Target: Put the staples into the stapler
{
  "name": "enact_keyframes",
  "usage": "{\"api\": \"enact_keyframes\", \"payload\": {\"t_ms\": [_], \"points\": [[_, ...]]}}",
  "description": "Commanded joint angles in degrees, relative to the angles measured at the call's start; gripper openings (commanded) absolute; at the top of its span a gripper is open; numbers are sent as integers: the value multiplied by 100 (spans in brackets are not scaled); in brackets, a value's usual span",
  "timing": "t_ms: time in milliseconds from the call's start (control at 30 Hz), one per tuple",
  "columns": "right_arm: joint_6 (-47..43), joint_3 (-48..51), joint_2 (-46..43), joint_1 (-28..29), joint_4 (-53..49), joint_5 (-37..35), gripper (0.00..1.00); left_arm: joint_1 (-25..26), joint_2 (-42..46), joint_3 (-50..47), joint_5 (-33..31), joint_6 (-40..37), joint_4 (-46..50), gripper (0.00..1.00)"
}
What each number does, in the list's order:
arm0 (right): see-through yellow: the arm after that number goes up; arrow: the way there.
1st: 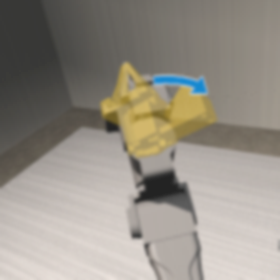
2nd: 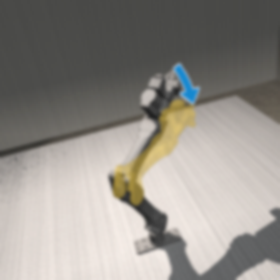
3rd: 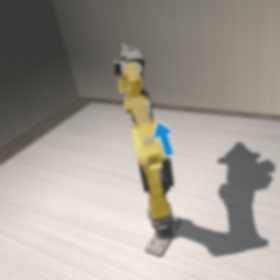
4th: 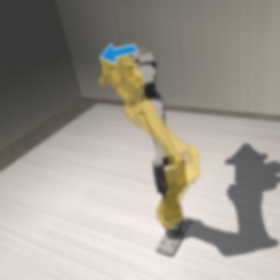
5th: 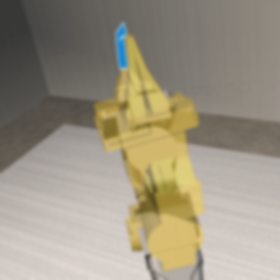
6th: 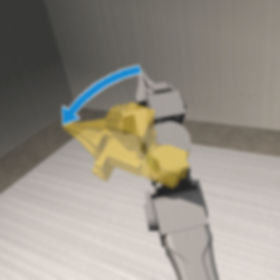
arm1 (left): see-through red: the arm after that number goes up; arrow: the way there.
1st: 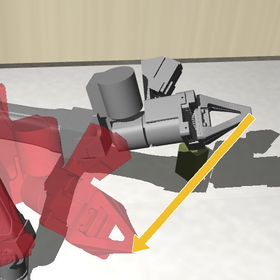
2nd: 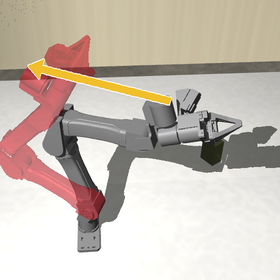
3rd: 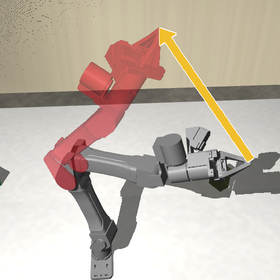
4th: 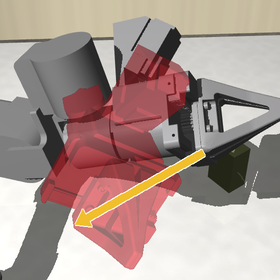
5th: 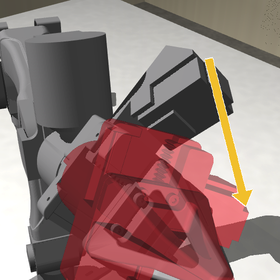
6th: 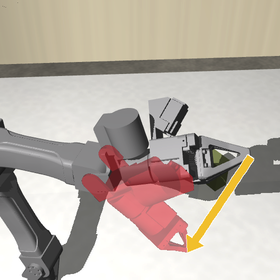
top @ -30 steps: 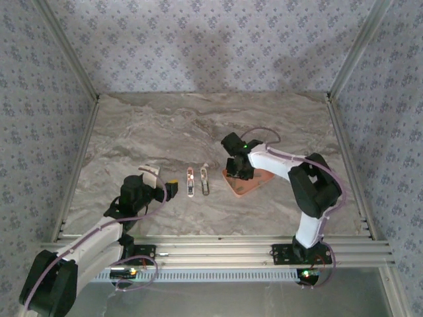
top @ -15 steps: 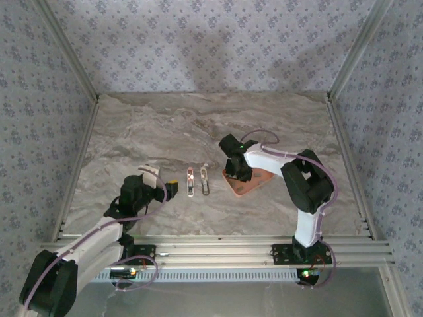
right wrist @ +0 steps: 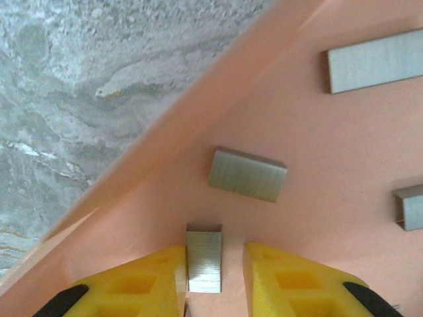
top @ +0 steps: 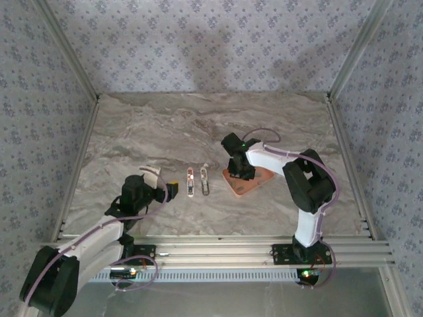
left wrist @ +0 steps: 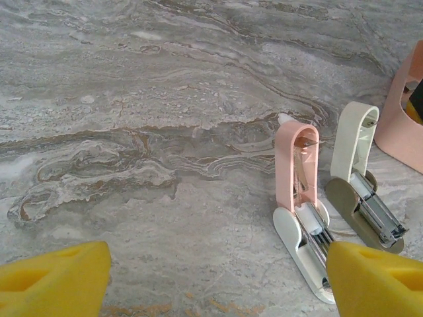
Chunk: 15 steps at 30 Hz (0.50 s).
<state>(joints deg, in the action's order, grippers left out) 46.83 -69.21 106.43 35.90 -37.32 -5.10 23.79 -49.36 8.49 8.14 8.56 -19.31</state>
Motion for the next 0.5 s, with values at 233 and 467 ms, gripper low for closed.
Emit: {"api": "enact_keyframes", "payload": {"t_ms": [233,467], "points": [[-326,-271,0,-99,-157,-44,30,20,-47,162,47,-34,-43,85],[-378,-342,145,-164,-133,18,28,15,-73,157,44,-32,-49,85]]}}
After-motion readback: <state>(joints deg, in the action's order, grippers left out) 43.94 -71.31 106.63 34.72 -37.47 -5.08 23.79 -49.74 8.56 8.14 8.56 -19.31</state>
